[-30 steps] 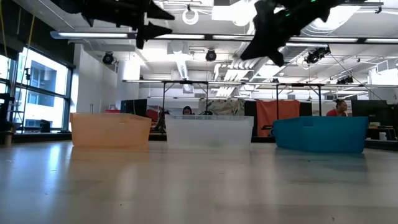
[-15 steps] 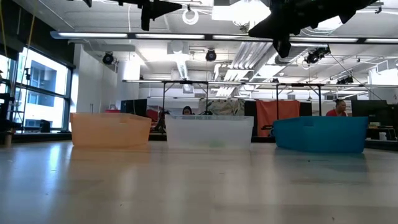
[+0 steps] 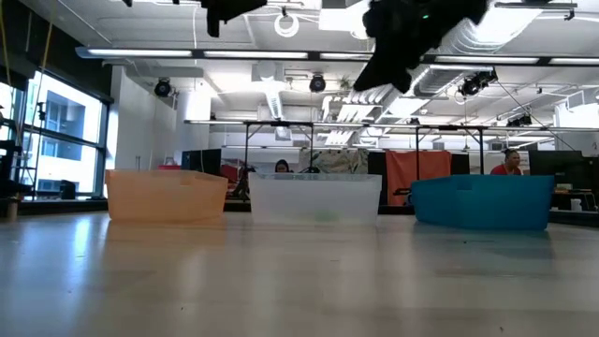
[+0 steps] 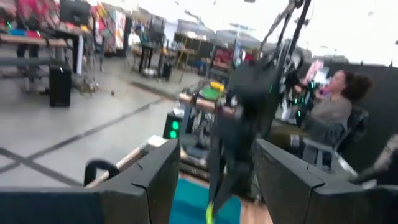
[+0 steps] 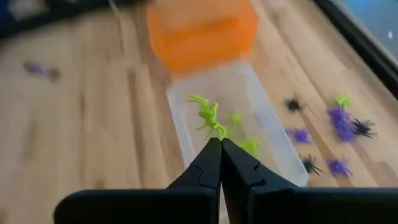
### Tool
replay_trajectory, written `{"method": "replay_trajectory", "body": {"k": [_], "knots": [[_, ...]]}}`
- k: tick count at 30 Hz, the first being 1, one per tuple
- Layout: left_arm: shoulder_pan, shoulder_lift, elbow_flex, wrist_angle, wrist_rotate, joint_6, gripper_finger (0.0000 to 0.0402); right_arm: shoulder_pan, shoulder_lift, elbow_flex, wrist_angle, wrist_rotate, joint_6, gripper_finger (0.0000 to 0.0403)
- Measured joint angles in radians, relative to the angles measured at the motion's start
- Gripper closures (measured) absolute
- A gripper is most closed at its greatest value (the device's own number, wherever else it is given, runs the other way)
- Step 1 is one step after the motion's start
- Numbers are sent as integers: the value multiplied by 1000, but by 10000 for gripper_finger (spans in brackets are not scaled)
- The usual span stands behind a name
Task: Sort Halloween decoration
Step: Put the green spider toy into the transparent bin
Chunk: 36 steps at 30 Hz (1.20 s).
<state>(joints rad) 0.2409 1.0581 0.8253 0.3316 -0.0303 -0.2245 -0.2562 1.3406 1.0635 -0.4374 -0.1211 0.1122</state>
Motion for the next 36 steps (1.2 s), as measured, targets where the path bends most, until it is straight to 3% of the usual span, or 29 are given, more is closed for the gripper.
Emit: {"method": "replay_trajectory", "body": {"k": [7,14,27,30,36], "knots": [[34,-91,0,4,0,1,213,-35,311,199,-241,60,-86,403],[59,-117,0,-6,0,2,213,-40,518,281,-261,69,-87,403],[67,-117,0,-20,0,26,213,-40,566,286,-260,90,-57,398],[67,-117,0,-20,0,20,213,-41,566,286,-260,90,-34,367],[67,-117,0,-20,1,20,213,-41,530,286,-245,95,-33,257]]}}
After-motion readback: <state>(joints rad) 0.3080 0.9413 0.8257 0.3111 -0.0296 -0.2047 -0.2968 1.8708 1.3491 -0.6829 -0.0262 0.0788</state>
